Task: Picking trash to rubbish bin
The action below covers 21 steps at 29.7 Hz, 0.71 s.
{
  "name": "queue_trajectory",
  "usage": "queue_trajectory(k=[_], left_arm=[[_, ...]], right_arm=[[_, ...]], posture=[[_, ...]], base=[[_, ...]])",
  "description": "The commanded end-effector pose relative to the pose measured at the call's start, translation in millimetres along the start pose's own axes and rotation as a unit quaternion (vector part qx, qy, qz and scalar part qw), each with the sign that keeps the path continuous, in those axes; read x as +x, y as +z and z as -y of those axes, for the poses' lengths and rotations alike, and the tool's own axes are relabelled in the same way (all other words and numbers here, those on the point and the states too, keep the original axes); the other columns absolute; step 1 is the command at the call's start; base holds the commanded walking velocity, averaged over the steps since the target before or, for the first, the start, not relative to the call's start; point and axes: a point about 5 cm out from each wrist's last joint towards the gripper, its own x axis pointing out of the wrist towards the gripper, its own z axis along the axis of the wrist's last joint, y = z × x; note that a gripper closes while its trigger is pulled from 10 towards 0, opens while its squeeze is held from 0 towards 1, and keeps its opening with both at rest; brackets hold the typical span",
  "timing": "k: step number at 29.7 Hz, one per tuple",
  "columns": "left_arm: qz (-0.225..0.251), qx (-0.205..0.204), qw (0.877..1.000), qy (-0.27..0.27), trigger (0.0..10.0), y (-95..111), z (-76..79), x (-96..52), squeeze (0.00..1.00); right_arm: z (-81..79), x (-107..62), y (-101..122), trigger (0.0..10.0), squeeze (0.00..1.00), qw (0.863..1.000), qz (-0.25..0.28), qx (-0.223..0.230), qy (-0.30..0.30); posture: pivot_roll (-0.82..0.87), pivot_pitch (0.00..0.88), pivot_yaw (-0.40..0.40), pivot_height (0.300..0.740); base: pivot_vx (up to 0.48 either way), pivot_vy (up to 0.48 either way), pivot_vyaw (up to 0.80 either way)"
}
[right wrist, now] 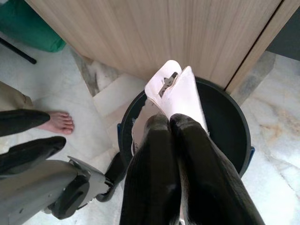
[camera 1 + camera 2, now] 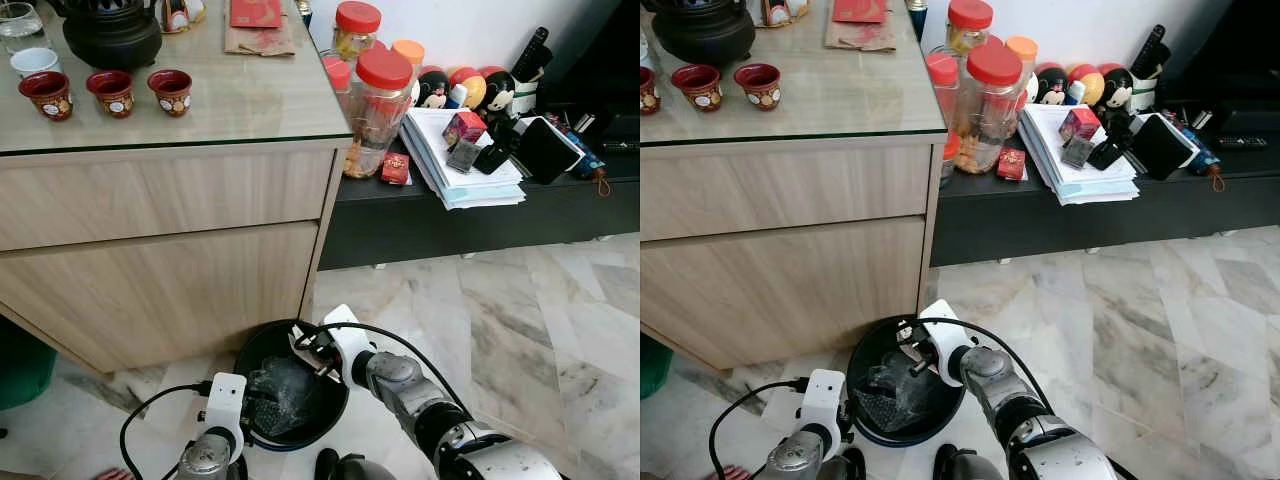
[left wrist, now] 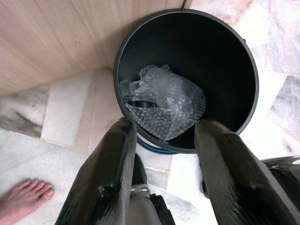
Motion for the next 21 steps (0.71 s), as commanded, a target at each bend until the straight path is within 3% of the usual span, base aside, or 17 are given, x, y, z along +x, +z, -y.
queue_trajectory(k=[1,21], left_arm=[[-0.013,0.001,1.0,-0.01,10.0,-7.2,5.9,-2.3,0.0],[-0.015,0.011,1.0,-0.016,10.0,-6.1,4.9,-1.6,0.0]], right_arm=[[0.6,-1.0,-2.8,10.0,1.0,1.0,0.001,0.011,0.001],[10.3,-4.4,6.6,10.0,1.0,0.998,0.037,0.041,-0.013]], posture=[[0.12,0.208,-0.183,0.74],[0.12,0.174,-0.168,0.74]], base=[[0.0,0.0,0.0],[0.0,0.0,0.0]])
